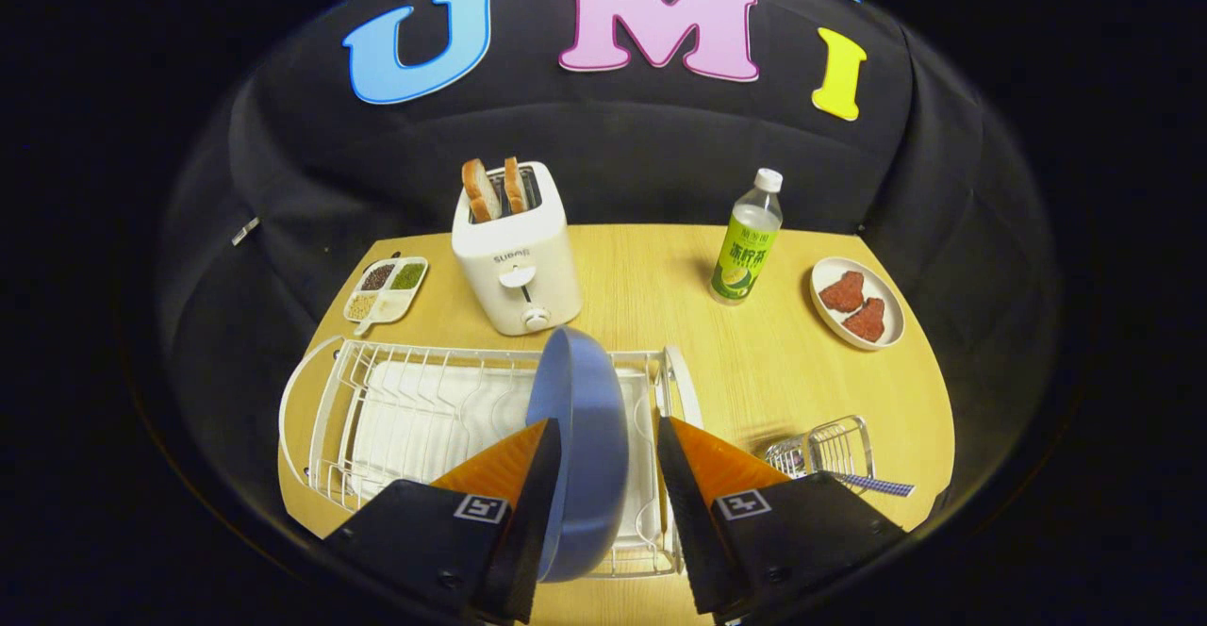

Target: Take the plate from the dish rack, then take the spoon from the basket and place it into the plate.

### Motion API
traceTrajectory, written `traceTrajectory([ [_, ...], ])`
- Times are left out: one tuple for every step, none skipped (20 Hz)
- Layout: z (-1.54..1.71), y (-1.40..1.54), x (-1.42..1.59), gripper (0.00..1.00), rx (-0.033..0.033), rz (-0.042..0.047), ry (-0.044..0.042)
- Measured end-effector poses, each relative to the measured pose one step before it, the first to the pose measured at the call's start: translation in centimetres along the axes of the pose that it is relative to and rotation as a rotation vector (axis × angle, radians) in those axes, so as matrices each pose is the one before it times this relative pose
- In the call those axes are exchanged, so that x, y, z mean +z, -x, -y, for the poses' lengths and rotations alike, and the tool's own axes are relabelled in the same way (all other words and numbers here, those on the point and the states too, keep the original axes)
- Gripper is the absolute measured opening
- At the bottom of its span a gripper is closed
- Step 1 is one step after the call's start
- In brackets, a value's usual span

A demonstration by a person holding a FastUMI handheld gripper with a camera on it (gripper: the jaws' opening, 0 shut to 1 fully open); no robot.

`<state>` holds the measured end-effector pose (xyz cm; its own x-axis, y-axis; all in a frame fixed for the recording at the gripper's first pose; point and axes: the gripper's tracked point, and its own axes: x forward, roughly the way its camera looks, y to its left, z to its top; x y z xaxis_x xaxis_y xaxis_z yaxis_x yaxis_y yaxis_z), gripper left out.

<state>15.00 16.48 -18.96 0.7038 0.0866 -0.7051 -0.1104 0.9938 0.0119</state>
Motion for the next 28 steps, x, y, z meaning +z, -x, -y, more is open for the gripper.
traceTrajectory([
  [-0.275,-0.146,-0.341,0.65,0.00144,-0.01166,0.00388],
  [-0.195,-0.582,-0.322,0.6,0.0016,-0.0108,0.00788],
  [-0.045,-0.061,-0.157,0.53,-0.005,-0.00708,0.00675],
  [-0.336,0.044,0.04,0.46,0.01261,0.0021,0.00147],
  [-0.176,-0.049,0.121,0.4,0.00153,0.00027,-0.00113],
  [-0.039,-0.115,-0.033,0.39,-0.00026,-0.00062,-0.00617],
  [0.023,-0.059,0.037,0.38,-0.00805,-0.00002,-0.01117],
  [0.106,0.108,0.001,0.37,-0.01187,0.00418,-0.01383],
  [0.139,-0.052,0.244,0.35,-0.02055,0.00706,-0.00932],
  [0.22,0.235,0.268,0.33,-0.01962,0.01123,-0.00499],
  [-0.014,0.185,0.443,0.32,-0.00681,0.01531,-0.00445],
  [-0.097,0.142,0.297,0.31,-0.01115,0.01393,0.00173],
  [0.142,0.143,0.571,0.31,-0.01769,0.02043,0.01005],
  [0.597,0.195,0.849,0.31,-0.0313,0.03385,0.00913],
  [0.411,0.027,0.744,0.31,-0.02941,0.02977,0.01446],
  [-0.122,0.182,0.356,0.29,-0.01354,0.01835,0.01487],
  [-0.01,0.114,0.102,0.29,-0.00931,0.00674,0.01306],
  [0.087,0.255,-0.045,0.29,-0.00463,0.00199,0.00427],
  [0.13,0.01,0.031,0.29,-0.007,0.00532,0.00418],
  [0.587,0.131,0.558,0.29,-0.01183,0.02721,0.01332],
  [0.573,-0.011,0.691,0.29,-0.00507,0.02939,0.01343],
  [0.518,0.436,0.462,0.28,-0.00866,0.02087,0.0044],
  [0.523,0.092,0.396,0.28,-0.00174,0.01206,-0.00375],
  [0.119,0.14,-0.046,0.28,0.01054,-0.00104,-0.01268],
  [0.052,0.284,-0.119,0.28,0.02071,-0.00865,-0.0154],
  [0.161,0.274,-0.069,0.28,0.02347,-0.00715,-0.01612],
  [0.207,0.519,0.061,0.28,0.02559,-0.00043,-0.01595],
  [0.418,0.674,0.091,0.28,0.02406,0.0036,-0.01359],
])
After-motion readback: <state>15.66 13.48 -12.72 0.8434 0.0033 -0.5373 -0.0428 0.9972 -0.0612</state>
